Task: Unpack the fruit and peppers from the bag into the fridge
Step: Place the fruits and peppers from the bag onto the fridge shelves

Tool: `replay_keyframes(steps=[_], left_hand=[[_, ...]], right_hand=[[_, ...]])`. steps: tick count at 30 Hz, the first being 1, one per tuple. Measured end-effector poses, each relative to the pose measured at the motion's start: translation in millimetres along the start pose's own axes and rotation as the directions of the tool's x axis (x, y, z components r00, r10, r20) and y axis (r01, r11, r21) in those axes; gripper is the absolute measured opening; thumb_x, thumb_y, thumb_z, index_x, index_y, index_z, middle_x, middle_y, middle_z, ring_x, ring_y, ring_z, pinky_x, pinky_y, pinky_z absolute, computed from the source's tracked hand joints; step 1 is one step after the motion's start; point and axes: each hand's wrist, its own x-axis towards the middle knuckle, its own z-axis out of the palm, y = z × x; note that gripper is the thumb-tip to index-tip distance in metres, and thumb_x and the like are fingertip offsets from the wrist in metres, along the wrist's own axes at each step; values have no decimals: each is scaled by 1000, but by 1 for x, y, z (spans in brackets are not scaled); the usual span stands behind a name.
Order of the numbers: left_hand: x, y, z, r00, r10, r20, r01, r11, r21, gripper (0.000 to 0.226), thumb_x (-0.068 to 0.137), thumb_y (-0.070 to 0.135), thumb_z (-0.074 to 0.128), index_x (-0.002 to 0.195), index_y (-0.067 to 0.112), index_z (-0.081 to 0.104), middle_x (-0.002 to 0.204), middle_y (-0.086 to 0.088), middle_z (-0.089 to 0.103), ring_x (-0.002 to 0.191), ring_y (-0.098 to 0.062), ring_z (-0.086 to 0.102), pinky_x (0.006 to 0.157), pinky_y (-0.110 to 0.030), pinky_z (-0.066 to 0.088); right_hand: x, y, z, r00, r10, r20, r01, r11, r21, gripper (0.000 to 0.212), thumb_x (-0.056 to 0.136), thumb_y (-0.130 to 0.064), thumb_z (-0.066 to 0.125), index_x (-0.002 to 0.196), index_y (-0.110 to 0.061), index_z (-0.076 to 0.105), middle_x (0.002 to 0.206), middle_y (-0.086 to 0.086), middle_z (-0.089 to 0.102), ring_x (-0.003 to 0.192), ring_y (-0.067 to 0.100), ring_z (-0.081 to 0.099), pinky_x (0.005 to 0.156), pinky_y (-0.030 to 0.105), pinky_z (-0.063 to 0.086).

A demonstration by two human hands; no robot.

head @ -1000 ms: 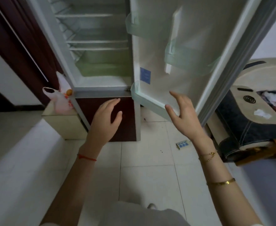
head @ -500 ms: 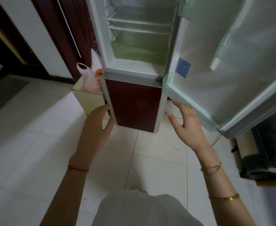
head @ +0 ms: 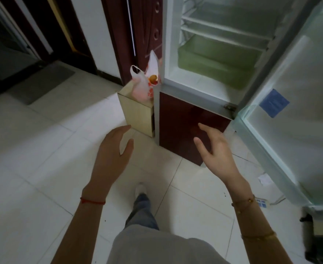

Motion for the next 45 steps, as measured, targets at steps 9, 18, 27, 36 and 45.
replay_keyframes(steps=[9,18,27,36,45], left_hand=[[130,-97,-35,997,-55,-48,57,998,39,39,97,24,54,134,14,52,136,-3,57,126,-19,53,108,-42,43],[258,-174,-54,997,-77,-2,77,997,22,38,97,24,54,134,16,53,138,-1,56,129,-15,50,106,-27,36],[373,-227,-30,993,-88,84,87,996,9,42,97,32,51,135,15,53,139,-2,56,129,-17,51,107,-31,39],[508,-250,16,986,-74,148,78,997,-20,39,95,27,54,133,16,54,135,0,57,124,-14,52,101,-24,39],[615,-273,77,940,-205,273,242,964,-112,26,93,26,58,117,15,62,107,1,66,90,-8,60,64,-5,44]], right_hand=[[151,-49,83,999,-4,49,1,999,51,49,97,-37,53,143,-19,45,142,-1,48,136,14,37,112,32,32],[280,-85,152,1000,1,30,-2,998,58,47,97,-36,53,140,-17,47,139,0,53,132,15,42,110,33,35],[388,-84,195,997,52,50,-56,995,83,45,98,-38,49,141,-23,44,131,-14,48,123,3,41,102,24,33],[541,-50,229,998,10,59,-16,995,94,41,101,-40,46,138,-25,45,127,-4,57,114,14,54,95,39,51],[665,-32,255,980,167,-103,-158,983,98,49,101,-35,47,145,-17,36,146,5,44,133,21,45,108,36,40]])
